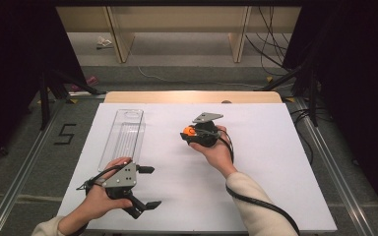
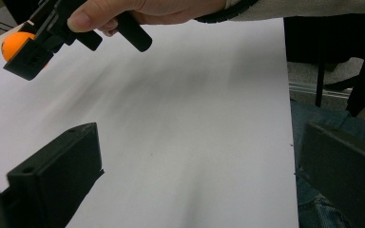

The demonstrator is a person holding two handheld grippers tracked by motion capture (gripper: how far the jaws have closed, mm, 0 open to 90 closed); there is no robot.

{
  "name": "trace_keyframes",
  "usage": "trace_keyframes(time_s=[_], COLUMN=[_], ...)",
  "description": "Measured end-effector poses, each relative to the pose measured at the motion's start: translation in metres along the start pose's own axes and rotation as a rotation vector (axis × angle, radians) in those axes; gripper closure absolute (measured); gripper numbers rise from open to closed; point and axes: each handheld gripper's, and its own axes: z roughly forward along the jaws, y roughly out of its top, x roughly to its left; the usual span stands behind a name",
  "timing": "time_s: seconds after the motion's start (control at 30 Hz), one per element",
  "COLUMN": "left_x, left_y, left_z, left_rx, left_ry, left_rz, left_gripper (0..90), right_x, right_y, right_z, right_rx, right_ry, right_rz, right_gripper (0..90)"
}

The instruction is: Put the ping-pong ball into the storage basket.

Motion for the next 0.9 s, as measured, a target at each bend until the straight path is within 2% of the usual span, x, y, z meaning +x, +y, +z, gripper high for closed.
trace_keyframes(time_s=[0.9], left_x=[0.0], left_y=[0.0], left_z=[0.0], left_rx=[-0.001], left_ry=[0.001], left_rz=[0.001], left_gripper=[0.6], right_x=[0.013], right_y=[0.014], right_z=[-0.003], right_rx=[-0.036], right_ry=[0.026], right_rz=[-0.026], right_gripper=[51.5])
